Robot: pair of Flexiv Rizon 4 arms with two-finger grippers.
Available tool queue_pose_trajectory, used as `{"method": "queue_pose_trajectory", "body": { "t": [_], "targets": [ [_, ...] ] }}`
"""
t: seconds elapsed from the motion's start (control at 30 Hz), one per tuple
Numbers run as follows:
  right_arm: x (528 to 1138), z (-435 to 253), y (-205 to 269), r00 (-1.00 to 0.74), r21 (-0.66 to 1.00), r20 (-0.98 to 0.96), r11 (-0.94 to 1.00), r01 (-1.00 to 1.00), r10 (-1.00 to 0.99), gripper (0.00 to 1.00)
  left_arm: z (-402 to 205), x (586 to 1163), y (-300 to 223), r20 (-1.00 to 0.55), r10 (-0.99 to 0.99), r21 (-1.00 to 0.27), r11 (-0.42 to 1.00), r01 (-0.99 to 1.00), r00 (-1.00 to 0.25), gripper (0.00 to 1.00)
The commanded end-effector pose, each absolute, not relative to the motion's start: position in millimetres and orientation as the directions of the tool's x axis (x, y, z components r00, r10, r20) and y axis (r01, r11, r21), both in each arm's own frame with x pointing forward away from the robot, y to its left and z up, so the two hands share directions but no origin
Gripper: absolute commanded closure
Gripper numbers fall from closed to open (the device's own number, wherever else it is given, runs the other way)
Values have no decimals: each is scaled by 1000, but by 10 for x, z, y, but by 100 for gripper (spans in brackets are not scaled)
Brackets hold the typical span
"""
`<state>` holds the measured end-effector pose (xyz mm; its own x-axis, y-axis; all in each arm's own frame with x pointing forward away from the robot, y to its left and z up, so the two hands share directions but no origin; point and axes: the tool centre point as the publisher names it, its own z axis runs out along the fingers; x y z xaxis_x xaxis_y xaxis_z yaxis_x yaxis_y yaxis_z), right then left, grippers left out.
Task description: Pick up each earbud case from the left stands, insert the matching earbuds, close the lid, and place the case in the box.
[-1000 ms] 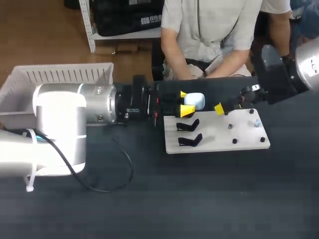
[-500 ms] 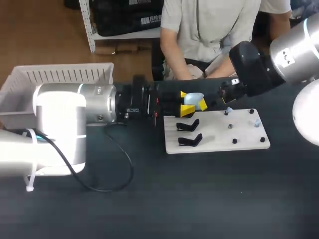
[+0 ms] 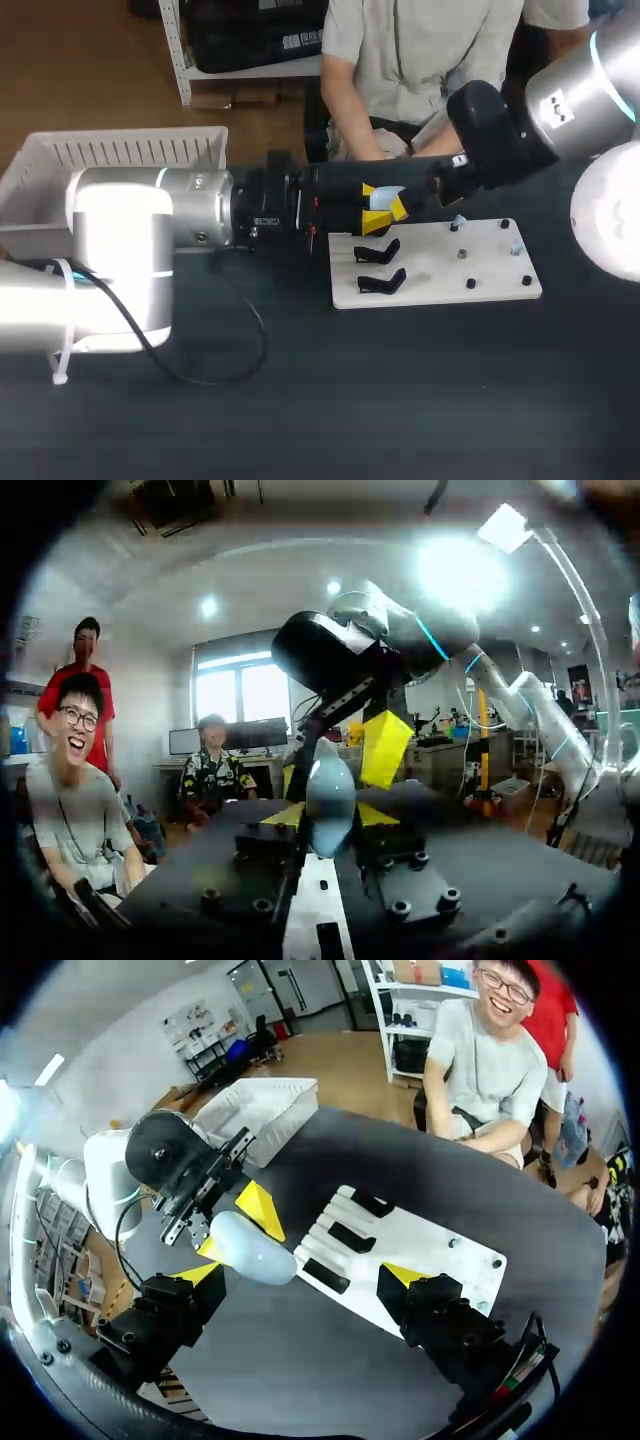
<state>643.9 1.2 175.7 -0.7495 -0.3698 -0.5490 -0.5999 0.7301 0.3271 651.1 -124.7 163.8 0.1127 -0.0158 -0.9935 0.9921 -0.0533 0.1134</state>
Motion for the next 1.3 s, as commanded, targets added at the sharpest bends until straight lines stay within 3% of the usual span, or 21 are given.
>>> {"method": "queue_pose_trajectory", "body": {
  "t": [0.03, 0.6, 0.8, 1.3],
  "targets": [
    [6487, 1736, 39, -754, 328, -540, 731, -598, -374, 0, 1630, 6525, -1251, -993, -19, 115, -55, 992, 114, 100],
    [6620, 1968, -77, -737, 296, -590, 761, -578, -330, 0, 1630, 6525, -1251, -993, -19, 115, -55, 992, 114, 100],
    [6677, 2135, -317, -716, 201, -604, 803, -562, -350, 0, 1630, 6525, -1251, -993, -19, 115, -55, 992, 114, 100],
    [6776, 1553, -1247, -878, -73, -250, 913, -402, -407, 0, 1630, 6525, -1251, -993, -19, 115, -55, 992, 114, 100]
  ]
}}
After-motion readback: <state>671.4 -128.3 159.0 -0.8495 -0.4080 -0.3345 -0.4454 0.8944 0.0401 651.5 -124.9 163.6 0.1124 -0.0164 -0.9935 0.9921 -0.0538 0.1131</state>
